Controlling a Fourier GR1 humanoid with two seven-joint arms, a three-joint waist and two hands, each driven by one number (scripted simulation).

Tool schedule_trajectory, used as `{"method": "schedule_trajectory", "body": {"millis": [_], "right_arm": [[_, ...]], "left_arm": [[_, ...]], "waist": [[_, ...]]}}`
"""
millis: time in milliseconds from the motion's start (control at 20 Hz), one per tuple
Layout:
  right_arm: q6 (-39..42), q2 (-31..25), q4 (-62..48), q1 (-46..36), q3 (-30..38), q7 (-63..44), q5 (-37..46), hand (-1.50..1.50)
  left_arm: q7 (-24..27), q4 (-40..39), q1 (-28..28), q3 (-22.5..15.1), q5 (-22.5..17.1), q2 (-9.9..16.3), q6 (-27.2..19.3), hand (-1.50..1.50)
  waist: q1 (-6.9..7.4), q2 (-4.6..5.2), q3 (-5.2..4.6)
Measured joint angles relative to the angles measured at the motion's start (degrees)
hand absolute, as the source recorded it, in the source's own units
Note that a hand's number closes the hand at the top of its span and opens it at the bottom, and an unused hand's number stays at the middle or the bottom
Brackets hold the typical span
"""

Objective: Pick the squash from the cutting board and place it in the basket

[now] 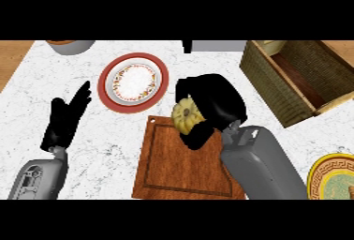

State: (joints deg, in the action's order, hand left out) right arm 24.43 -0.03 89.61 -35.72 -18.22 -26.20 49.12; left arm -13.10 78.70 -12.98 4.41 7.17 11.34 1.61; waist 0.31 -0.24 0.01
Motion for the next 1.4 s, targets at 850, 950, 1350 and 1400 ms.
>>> {"method": "schedule_trajectory", "body": {"millis": [850, 950, 1350, 1400], "right_arm": [[-0.48, -3.23, 11.21, -33.06, 22.09, -28.80, -22.67, 1.50], [-0.16, -5.93, 6.99, -37.42, 25.19, -28.49, -23.55, 1.50], [4.43, -17.36, -5.83, -43.64, 24.23, -24.65, -18.69, 1.50], [5.51, -19.27, -7.43, -43.89, 23.61, -23.69, -17.67, 1.50]], "left_arm": [[-0.19, 0.58, 0.51, 0.25, 0.33, -0.21, -0.24, 0.00], [0.09, 1.30, 1.30, -0.67, 0.90, -1.23, -0.80, 0.00], [0.17, 1.11, 0.90, 0.01, 0.69, -0.41, -0.26, 0.00], [-0.04, 1.14, 0.56, 0.05, 0.63, -0.45, -0.29, 0.00]], "waist": [[-0.16, -0.08, -0.07], [0.03, -0.02, -0.07], [0.04, 0.26, -0.10], [0.04, 0.32, -0.11]]}}
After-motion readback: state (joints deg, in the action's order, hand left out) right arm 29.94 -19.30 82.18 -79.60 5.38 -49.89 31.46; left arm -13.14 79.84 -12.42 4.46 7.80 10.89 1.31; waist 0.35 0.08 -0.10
